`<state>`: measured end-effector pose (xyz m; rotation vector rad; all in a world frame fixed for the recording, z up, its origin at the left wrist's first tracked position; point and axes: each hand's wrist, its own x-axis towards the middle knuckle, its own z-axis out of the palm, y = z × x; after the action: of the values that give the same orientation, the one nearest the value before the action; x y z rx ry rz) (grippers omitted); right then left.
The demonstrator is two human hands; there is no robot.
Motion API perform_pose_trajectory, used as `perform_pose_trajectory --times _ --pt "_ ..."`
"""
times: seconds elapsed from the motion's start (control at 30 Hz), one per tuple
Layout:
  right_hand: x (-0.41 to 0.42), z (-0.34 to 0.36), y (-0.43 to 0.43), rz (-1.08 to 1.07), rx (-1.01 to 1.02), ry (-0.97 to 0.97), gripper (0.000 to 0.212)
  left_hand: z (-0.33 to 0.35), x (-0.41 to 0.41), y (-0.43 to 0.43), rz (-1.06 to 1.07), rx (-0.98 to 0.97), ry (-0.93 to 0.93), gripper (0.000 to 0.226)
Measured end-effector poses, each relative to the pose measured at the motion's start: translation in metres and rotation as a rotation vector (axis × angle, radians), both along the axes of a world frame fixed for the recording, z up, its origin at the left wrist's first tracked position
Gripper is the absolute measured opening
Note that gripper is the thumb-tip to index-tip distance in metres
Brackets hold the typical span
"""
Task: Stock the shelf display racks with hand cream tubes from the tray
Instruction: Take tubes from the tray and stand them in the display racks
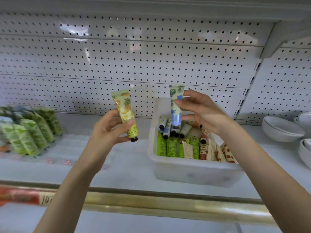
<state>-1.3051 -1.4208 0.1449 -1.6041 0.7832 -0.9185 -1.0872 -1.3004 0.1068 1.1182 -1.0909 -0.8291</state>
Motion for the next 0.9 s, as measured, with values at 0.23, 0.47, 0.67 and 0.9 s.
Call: perform_pose_trajectory --times 0.23,0.47,0.67,0.9 --pt "0.042 0.016 0.034 0.079 -0.091 -0.065 0.014 0.005 0.045 0.025 0.064 -0.077 -0.022 0.026" --pt "0.117 0.02 0.07 0.075 -0.141 -0.072 0.013 0.004 0.101 0.046 0.043 -0.043 -0.049 0.024" --pt "0.186 0.012 0.096 0.088 -0.13 -0.04 0.013 0.007 0.164 0.065 -0.007 0.0 -0.105 0.019" --pt "0.24 -0.001 0.109 -0.049 -0.101 -0.136 0.012 0.008 0.231 0.084 -0.037 -0.012 -0.141 0.015"
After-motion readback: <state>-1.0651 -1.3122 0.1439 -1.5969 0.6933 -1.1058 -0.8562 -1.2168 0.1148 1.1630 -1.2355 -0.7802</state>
